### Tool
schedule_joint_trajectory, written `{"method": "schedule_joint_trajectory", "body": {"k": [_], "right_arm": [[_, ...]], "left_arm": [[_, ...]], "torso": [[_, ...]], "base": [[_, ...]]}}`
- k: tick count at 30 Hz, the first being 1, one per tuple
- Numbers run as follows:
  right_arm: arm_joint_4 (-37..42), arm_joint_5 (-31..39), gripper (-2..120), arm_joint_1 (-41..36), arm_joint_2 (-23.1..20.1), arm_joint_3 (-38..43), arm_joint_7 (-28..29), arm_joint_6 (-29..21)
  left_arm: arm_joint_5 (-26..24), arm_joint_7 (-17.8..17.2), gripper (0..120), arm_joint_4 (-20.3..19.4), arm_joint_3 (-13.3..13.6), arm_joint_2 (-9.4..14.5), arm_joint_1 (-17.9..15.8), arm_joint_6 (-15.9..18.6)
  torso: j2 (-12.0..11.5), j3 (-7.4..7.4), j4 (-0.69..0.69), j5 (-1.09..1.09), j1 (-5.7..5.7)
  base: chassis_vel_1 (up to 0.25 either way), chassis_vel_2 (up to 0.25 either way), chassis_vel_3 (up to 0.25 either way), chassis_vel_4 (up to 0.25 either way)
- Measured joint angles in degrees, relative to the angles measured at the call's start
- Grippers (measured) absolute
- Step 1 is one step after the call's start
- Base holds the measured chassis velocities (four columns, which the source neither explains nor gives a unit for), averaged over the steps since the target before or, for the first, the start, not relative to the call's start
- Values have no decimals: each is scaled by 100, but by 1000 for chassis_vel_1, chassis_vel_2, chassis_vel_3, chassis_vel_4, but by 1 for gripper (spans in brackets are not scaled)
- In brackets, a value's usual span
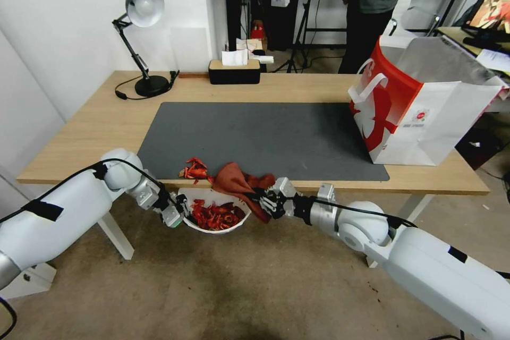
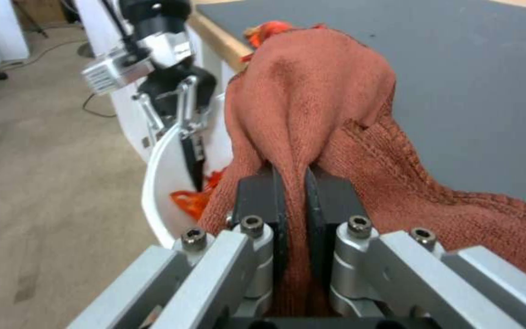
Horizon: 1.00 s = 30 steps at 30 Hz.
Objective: Sweep shrimp from table into container with towel, then put container into takeout bag.
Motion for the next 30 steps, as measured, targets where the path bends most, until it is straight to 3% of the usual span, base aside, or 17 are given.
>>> {"method": "schedule_joint_trajectory", "body": {"k": [9,18,24,30], "right_arm": [[148,62,5,-81,-76,157,-59,14],[271,631,5,214,-83,475,48,75],[-381,985,5,1030,342,157,462,140],[-1994,976,5,2134,1325,-818,536,155]], "left_arm": [[-2,-7,0,-42,-2,0,30,22],[-4,-10,0,-46,-49,64,78,22],[3,-10,0,-70,-163,125,207,17],[11,-11,0,-124,-381,235,414,-17]], "torso": [[0,0,0,0,0],[0,0,-1,-1,0],[0,0,0,-1,0],[-1,1,1,-1,2]], "base": [[0,0,0,0],[0,0,0,0],[0,0,0,0],[0,0,0,0]]}}
